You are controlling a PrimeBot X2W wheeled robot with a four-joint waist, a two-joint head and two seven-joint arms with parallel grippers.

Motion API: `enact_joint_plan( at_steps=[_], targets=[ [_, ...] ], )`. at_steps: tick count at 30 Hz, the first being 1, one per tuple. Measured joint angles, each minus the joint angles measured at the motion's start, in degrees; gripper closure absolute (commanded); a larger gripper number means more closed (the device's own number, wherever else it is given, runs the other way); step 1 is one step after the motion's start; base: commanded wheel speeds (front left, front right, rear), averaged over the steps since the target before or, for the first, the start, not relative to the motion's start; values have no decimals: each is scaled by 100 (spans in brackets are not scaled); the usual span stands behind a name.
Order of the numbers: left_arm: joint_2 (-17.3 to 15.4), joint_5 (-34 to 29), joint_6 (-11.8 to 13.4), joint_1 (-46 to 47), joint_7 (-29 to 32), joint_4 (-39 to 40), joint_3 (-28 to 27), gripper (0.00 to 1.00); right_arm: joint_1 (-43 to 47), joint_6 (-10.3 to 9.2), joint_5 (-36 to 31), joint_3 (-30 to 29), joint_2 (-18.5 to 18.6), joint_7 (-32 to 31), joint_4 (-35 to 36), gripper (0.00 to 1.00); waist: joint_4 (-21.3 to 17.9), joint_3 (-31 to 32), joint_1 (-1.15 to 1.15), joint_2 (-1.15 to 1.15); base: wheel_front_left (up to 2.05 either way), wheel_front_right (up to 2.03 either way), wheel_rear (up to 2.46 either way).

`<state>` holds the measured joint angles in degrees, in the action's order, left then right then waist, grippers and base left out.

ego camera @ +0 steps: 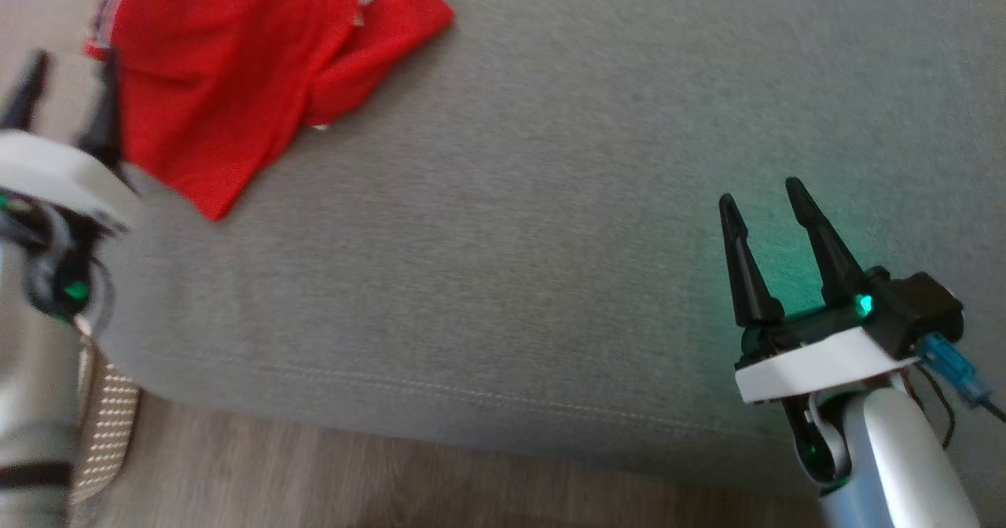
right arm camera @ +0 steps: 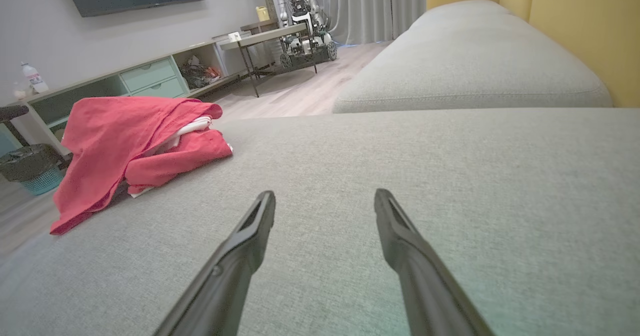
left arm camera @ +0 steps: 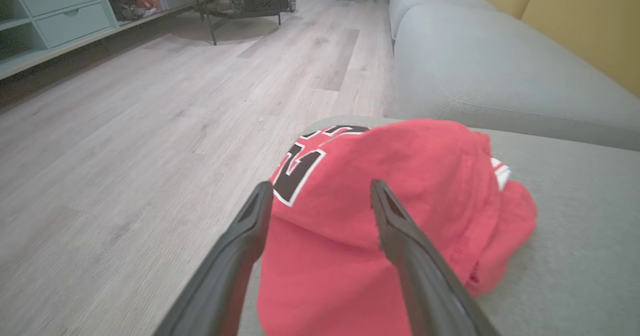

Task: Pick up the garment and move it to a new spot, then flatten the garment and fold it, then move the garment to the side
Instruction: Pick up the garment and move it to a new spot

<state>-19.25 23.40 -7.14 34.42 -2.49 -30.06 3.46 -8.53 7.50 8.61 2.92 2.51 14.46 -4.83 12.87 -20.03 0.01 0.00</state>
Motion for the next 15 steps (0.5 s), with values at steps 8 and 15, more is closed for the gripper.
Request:
enact_joint_plan(
  at_steps=[8, 15],
  targets=[
    [-601, 413, -43, 989, 468, -1162, 580, 0, -108, 0, 4, 22, 15, 0, 88, 0, -481, -361, 0, 0, 0, 0, 0],
    [-891, 759, -44, 1427, 594, -1805, 1118, 0, -154, 0, 54, 77, 20, 0, 157, 0, -722, -496, 0, 0, 0, 0, 0]
  ],
)
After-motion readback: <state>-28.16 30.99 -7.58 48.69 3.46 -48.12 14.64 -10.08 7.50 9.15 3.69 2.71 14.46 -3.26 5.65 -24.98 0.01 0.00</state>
